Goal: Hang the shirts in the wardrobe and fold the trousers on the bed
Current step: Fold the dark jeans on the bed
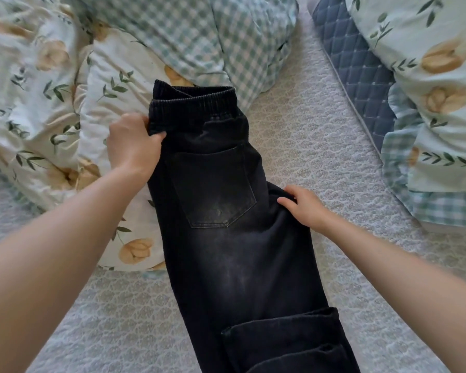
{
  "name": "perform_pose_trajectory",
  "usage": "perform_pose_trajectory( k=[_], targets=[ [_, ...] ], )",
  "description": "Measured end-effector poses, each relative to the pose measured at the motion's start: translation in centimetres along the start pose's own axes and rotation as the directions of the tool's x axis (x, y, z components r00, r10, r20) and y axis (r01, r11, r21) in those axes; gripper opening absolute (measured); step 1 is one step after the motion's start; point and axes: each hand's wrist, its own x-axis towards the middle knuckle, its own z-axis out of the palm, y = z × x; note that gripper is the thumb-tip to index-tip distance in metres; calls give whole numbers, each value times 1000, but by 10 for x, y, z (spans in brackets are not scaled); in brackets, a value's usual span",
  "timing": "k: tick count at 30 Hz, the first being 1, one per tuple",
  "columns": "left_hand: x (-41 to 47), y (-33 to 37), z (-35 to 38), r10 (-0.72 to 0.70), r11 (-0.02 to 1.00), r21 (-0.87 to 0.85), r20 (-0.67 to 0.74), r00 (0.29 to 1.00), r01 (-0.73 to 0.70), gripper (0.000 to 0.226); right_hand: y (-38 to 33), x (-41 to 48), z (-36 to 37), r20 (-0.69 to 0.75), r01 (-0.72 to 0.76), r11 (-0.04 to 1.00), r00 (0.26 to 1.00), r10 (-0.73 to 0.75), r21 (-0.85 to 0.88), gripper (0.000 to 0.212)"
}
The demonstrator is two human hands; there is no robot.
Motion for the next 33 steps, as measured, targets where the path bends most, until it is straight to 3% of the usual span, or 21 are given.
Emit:
perform_pose_trajectory(
  k=[7,11,15,18,22,24,27,29,31,33],
  targets=[
    [9,17,2,108,992,-44,-207,972,-120,25,16,5,0,-191,18,998,981,-29,-56,9],
    [17,9,12,21,1000,0,-172,985,-22,25,22,9,-3,-173,-47,997,984,34,-67,28],
    [23,-5,22,-163,984,65,-48,985,166,32,24,5,-13,1,-42,999,999,42,19,48],
    [24,-6,24,-189,979,69,-32,981,191,34,24,-8,-29,195,-43,997,980,29,70,39],
    [12,5,20,-191,980,28,-107,976,195,48,29,-12,-47,252,-112,965,966,50,237,34],
    [-15,24,21,-116,993,13,-170,979,120,57,31,-14,-45,293,-160,949,953,77,271,42],
    [-88,52,40,196,975,-79,-131,972,-208,60,33,-18,-42,349,-202,932,933,90,302,40],
    [-150,59,66,432,897,-126,38,901,-424,58,37,-21,-44,404,-236,915,910,91,326,39],
    [-205,58,99,601,797,-118,250,759,-592,59,40,-24,-46,442,-245,915,893,85,320,31],
    [-244,56,123,562,792,-68,469,681,-607,65,42,-25,-47,419,-230,930,903,94,287,26]
  ],
)
